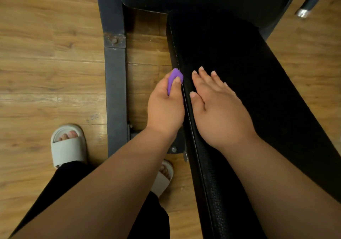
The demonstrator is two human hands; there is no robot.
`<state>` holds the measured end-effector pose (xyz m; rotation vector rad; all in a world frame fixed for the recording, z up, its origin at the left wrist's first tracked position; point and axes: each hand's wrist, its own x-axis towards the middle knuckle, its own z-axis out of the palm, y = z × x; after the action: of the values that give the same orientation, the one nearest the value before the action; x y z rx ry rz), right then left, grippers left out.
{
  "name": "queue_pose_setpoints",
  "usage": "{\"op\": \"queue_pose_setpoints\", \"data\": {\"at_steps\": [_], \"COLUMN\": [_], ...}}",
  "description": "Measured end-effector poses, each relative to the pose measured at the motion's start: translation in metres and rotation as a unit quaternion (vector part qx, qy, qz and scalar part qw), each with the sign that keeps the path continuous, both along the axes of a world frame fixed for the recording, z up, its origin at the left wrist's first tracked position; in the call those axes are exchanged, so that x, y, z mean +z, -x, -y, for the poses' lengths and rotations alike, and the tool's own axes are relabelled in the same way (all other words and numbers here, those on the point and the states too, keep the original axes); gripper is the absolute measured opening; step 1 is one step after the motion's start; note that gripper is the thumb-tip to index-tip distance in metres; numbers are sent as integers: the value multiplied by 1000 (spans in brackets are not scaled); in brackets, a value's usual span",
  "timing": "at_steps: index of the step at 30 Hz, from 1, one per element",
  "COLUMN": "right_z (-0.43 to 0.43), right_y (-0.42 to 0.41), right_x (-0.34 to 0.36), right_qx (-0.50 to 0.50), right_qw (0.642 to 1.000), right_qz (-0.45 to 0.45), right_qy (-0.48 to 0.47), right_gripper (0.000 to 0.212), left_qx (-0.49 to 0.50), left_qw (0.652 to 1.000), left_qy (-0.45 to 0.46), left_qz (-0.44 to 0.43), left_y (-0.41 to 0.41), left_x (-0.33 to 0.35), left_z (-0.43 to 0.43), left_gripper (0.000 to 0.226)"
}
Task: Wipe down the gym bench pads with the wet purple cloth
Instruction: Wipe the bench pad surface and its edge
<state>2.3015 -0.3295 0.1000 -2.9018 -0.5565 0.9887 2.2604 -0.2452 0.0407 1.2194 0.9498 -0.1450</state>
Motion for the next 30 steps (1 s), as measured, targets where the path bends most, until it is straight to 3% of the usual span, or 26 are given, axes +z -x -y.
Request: {"op": "queue_pose_setpoints", "data": {"at_steps": [5, 13, 19, 25, 30], "right_z": [-2, -1, -1, -1, 0], "right_y": [-1, 0, 0, 0, -1], "right_x": [-1, -2, -2, -2, -3], "right_qx": [-3, -4, -4, -3, -11], "right_qw": [1000, 1000, 1000, 999, 999], "right_qz": [11, 15, 14, 19, 9], "right_qy": [-9, -22, -22, -26, -35], "right_gripper": [51, 51, 51, 51, 50], "left_qx": [27, 3, -20, 19, -7], "left_qw": [999, 999, 999, 1000, 999], "left_qy": [24, -24, -26, -18, -13], "left_qz": [8, 29, 38, -1, 31], "left_y": [7, -2, 40, 1, 40], "left_x": [4, 0, 20, 5, 30], "left_z": [6, 0, 16, 6, 18], "left_gripper": [35, 38, 39, 36, 37]}}
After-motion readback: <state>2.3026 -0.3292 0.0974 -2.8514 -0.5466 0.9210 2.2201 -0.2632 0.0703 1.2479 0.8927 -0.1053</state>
